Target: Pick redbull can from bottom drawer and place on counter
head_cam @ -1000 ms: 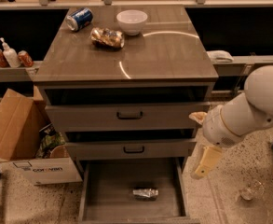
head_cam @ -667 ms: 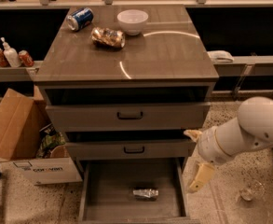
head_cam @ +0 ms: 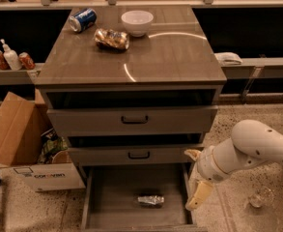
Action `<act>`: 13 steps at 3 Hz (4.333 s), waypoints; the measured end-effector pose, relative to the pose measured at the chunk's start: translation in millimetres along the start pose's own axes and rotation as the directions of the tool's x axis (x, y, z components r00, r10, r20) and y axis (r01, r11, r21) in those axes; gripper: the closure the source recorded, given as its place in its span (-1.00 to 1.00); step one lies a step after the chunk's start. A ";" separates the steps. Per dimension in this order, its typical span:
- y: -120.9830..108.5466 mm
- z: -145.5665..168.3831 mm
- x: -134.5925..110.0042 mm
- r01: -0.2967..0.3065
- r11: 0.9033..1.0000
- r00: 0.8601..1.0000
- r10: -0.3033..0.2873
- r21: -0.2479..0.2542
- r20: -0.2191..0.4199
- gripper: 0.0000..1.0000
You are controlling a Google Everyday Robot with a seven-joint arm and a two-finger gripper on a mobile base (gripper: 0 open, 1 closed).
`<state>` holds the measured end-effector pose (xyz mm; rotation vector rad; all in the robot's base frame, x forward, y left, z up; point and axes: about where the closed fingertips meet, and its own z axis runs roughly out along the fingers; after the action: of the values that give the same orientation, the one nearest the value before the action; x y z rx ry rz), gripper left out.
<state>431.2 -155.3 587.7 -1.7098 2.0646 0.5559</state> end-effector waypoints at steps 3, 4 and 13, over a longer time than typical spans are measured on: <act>-27.1 139.7 104.3 -0.038 0.998 0.997 0.041 -0.055 0.067 -1.00; -36.7 187.4 126.2 -0.042 0.997 0.991 0.050 -0.069 0.122 -1.00; -124.5 418.6 157.6 0.064 0.997 0.997 -0.062 -0.032 0.051 -1.00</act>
Offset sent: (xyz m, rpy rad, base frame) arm 0.0165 -0.0219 -0.2180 0.1013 0.1025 0.0006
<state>549.0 -80.9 144.8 -1.7554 1.9702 0.6102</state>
